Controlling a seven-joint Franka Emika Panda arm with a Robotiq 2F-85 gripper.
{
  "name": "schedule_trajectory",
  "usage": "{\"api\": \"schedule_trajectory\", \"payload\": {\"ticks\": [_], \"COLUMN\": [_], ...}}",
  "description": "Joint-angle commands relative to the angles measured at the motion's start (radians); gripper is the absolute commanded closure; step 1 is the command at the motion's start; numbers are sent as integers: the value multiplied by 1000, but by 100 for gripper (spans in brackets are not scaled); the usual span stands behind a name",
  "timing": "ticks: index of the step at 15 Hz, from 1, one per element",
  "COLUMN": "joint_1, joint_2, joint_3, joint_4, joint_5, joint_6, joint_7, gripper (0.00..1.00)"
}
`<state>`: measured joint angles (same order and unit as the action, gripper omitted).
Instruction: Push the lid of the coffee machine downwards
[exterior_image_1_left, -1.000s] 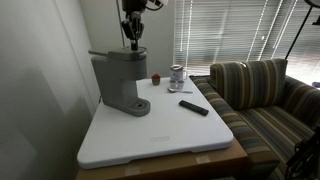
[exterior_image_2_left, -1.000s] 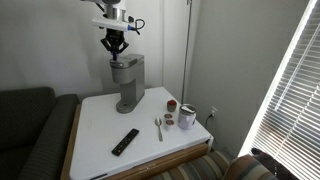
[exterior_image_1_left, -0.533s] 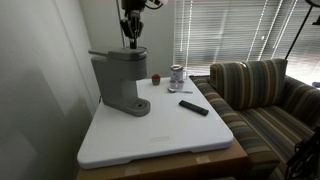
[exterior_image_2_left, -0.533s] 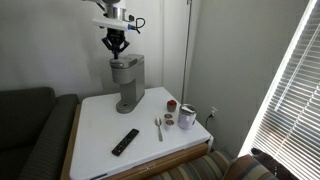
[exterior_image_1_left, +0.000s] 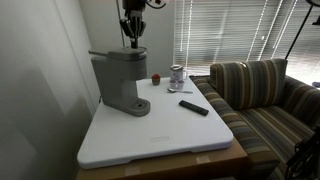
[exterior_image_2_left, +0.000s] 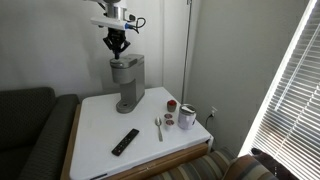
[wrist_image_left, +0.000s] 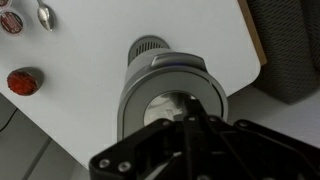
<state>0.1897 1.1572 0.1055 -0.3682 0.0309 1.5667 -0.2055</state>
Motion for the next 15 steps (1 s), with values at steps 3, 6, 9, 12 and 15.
{"api": "schedule_trajectory", "payload": {"ticks": [3, 6, 9, 12, 15], "joint_1": [-9, -7, -6, -7, -10], "joint_2": [-32, -33, -37, -41, -45], "joint_3": [-16, -17, -18, -18, -13], "joint_4": [-30, -30, -29, -29, -31], "joint_5": [4, 4, 4, 5, 13], "joint_6": [-43, -57, -74, -87, -106], "joint_7": [92, 130, 160, 184, 205], "gripper": [100, 100, 100, 100, 100]}}
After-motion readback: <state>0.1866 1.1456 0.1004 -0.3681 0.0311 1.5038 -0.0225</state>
